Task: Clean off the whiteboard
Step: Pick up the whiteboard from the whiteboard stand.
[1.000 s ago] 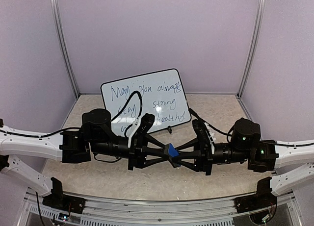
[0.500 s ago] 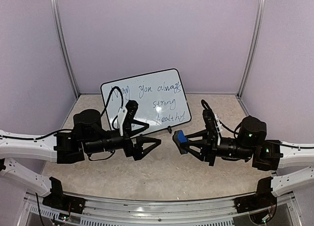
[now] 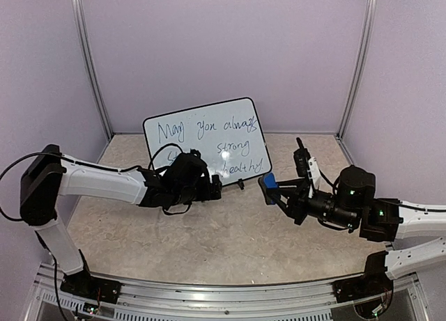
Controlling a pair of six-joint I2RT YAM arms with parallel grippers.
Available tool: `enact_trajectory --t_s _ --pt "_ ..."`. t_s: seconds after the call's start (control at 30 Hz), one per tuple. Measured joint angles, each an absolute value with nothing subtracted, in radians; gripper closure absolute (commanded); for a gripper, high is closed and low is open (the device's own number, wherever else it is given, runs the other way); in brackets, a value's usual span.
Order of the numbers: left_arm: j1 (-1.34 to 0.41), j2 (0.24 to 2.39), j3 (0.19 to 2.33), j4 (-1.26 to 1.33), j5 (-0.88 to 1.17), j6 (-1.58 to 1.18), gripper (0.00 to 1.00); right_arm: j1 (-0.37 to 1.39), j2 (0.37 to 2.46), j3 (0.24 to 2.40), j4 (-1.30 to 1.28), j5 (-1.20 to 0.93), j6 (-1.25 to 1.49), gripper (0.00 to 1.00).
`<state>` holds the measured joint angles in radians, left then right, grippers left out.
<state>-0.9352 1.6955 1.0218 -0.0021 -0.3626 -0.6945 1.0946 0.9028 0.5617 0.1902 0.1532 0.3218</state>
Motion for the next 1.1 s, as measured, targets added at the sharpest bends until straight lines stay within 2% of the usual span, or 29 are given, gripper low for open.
enact_trajectory --t_s 0.1,0.3,1.1 --pt "-0.934 1.786 1.073 -0.066 -0.387 -0.768 0.07 1.094 0.883 0.555 0.171 0.178 0.333 0.74" --pt "-0.935 1.855 1.090 -0.159 -0.399 -0.897 0.08 1.093 0.830 0.528 0.164 0.204 0.342 0.73" --pt "-0.931 2.048 1.284 -0.331 -0.526 -1.104 0.42 1.093 0.825 0.524 0.166 0.194 0.342 0.73"
